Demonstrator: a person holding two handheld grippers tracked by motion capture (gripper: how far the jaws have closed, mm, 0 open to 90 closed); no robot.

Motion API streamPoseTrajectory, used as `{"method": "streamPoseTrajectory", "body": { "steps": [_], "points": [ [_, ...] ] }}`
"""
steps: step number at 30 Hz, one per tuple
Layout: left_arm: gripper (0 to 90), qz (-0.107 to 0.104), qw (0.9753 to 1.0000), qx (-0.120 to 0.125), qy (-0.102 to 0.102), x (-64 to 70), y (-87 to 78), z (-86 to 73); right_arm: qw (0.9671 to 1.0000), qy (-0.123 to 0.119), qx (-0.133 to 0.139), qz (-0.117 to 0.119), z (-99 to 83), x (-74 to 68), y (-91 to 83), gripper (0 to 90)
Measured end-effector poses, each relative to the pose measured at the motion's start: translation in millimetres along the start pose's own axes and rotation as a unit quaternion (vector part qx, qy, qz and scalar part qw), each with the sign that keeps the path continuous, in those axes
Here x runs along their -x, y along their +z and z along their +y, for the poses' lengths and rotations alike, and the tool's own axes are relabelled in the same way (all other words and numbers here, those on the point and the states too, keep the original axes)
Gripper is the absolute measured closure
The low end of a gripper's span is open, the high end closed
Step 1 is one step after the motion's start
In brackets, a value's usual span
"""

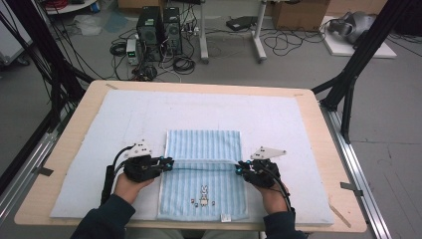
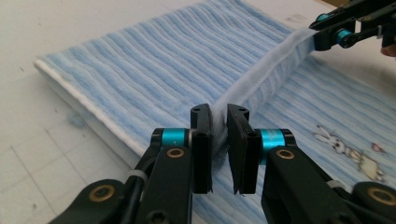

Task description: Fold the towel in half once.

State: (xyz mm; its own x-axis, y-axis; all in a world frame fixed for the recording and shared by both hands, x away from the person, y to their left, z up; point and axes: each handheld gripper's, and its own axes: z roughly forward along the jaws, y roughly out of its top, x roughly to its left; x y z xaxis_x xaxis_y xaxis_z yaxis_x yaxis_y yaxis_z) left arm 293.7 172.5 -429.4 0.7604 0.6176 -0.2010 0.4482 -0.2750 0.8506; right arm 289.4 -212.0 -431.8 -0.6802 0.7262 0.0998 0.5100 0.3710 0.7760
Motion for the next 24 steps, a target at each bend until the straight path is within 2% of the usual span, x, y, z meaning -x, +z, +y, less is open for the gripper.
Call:
{"method": "streamPoseTrajectory", "body": {
  "steps": [1,3,5,7,9,11,14,18,22,24],
  "points": [
    [76.5,-0.003,1.0000,0.003,0.001,2.2,-2.5,-1.7,1.0000,0.000,0.001,0.002,-2.5,-1.7,-1.9,74.5],
    [70.8,-0.007,0.9998,0.013,-0.011,5.0,-7.9,-6.0,1.0000,-0.003,-0.002,0.007,-7.3,-6.1,-6.5,71.1],
    [60.0,-0.001,0.9995,0.018,-0.026,5.1,-13.6,-9.8,0.9999,-0.003,0.005,0.010,-11.8,-10.8,-13.3,68.5],
    [54.9,0.007,0.9986,0.030,-0.043,3.5,-18.7,-13.2,0.9998,0.004,0.018,0.007,-14.6,-13.1,-22.3,64.0],
    [52.5,0.022,0.9980,0.033,-0.050,1.2,-21.0,-15.5,0.9994,0.010,0.033,-0.003,-15.8,-12.7,-30.4,60.6],
    [52.7,0.030,0.9979,0.025,-0.051,-0.9,-19.5,-16.6,0.9987,0.021,0.043,-0.020,-16.4,-10.7,-35.8,59.6],
    [52.9,0.036,0.9976,0.013,-0.057,-2.8,-13.8,-17.0,0.9980,0.031,0.042,-0.037,-16.9,-8.2,-36.0,59.9],
    [53.0,0.047,0.9971,-0.014,-0.059,-2.6,-4.1,-18.8,0.9985,0.028,0.026,-0.039,-16.7,-15.6,-25.2,60.3],
    [53.5,0.053,0.9965,-0.047,-0.045,2.6,1.9,-20.8,0.9987,0.005,-0.015,-0.048,-19.1,-25.5,-9.9,60.3],
    [61.4,0.065,0.9960,-0.053,-0.030,5.6,4.0,-22.4,0.9979,0.000,-0.032,-0.055,-22.4,-27.4,-4.3,65.0]
  ]
}}
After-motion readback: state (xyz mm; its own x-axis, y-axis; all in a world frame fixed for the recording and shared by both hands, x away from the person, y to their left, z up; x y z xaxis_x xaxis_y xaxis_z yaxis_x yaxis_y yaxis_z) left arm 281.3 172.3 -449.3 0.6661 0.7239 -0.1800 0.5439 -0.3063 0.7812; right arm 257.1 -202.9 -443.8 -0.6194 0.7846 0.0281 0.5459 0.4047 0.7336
